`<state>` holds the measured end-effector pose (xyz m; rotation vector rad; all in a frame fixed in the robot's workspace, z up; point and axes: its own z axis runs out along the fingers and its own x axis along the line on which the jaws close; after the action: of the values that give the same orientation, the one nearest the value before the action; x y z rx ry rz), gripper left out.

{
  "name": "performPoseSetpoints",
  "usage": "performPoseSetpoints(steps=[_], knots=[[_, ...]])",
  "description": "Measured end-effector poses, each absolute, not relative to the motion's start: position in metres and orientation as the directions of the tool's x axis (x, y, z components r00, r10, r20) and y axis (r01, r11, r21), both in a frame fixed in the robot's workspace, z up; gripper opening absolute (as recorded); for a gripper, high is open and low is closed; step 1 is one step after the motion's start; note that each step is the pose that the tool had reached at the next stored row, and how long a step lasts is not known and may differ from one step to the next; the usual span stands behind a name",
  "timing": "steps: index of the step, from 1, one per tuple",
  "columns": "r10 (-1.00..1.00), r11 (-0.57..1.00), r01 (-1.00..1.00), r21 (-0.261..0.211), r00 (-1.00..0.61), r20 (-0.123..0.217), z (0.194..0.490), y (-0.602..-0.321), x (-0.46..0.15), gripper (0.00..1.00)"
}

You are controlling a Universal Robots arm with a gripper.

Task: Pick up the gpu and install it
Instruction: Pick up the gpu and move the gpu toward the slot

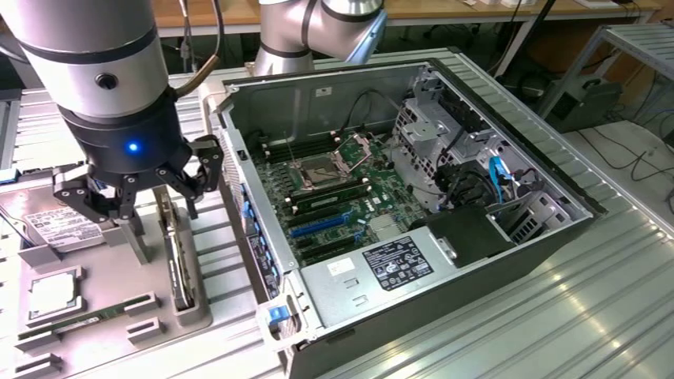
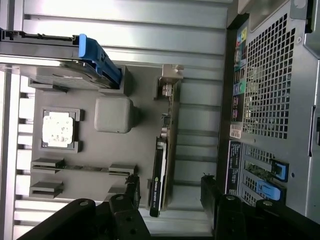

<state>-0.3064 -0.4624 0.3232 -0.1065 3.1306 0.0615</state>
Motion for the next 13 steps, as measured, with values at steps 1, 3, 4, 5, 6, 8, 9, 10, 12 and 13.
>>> performPoseSetpoints(steps=[1,3,4,5,6,8,9,10,12,13], knots=[[-0.067,0.997,-0.068,0.039,-0.998,-0.010,0.321,-0.462,-0.307,0.61],[-0.067,0.997,-0.068,0.039,-0.998,-0.010,0.319,-0.462,-0.307,0.61],[-0.067,0.997,-0.067,0.039,-0.998,-0.010,0.316,-0.462,-0.307,0.61],[-0.067,0.997,-0.067,0.039,-0.998,-0.010,0.316,-0.462,-0.308,0.61],[-0.067,0.997,-0.067,0.039,-0.998,-0.010,0.315,-0.462,-0.308,0.61],[-0.067,0.997,-0.068,0.039,-0.998,-0.010,0.313,-0.462,-0.308,0.61],[-0.067,0.997,-0.068,0.039,-0.998,-0.010,0.312,-0.462,-0.308,0.61],[-0.067,0.997,-0.067,0.039,-0.998,-0.010,0.311,-0.462,-0.309,0.61],[-0.067,0.997,-0.067,0.039,-0.998,-0.010,0.309,-0.462,-0.311,0.61],[-0.067,0.997,-0.067,0.039,-0.998,-0.010,0.308,-0.462,-0.312,0.61]])
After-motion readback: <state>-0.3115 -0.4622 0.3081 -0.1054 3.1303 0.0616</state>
